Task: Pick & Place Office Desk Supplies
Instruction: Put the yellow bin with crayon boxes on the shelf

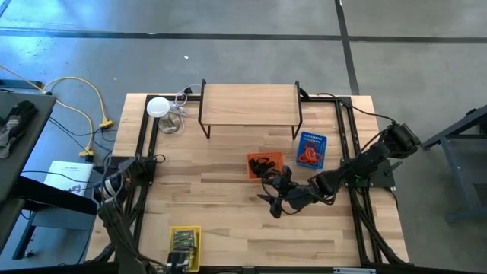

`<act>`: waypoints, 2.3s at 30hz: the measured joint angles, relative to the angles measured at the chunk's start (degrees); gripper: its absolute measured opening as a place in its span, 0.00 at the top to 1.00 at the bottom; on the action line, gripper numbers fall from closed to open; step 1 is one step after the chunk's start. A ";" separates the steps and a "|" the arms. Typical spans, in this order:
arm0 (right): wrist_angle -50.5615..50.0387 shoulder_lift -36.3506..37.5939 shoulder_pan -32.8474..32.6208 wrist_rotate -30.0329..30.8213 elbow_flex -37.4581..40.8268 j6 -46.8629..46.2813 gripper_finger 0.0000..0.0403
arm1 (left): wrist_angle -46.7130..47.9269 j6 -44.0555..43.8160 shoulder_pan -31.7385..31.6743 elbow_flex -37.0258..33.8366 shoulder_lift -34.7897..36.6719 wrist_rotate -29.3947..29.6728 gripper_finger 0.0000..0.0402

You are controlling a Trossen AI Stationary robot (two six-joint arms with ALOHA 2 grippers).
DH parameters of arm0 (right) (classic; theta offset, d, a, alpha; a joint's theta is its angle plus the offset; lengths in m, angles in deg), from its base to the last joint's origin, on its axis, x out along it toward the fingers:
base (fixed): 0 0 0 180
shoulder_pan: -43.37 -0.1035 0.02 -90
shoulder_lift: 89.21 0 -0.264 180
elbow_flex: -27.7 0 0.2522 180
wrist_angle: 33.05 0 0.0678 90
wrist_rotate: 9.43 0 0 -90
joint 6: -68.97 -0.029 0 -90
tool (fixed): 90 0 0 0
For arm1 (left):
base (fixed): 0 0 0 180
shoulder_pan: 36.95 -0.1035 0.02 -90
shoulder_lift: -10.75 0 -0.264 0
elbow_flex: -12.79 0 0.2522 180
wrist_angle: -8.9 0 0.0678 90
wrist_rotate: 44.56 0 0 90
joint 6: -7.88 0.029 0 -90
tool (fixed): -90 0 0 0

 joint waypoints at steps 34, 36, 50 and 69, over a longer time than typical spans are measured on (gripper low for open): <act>-0.05 0.00 0.31 0.04 0.00 0.42 0.40 | 9.95 -7.03 -0.80 -0.07 -6.64 -3.54 0.69; -0.02 0.00 0.30 0.01 0.00 0.42 0.40 | 10.04 -7.14 -0.75 -0.07 -7.09 -3.61 0.69; 0.01 0.00 0.28 -3.88 0.00 0.03 0.40 | 9.83 -7.42 -1.13 -0.17 -7.22 -5.66 0.92; 25.48 -0.02 -5.90 -4.52 0.00 11.50 0.40 | 23.91 2.19 -4.30 4.97 -7.01 -8.85 0.99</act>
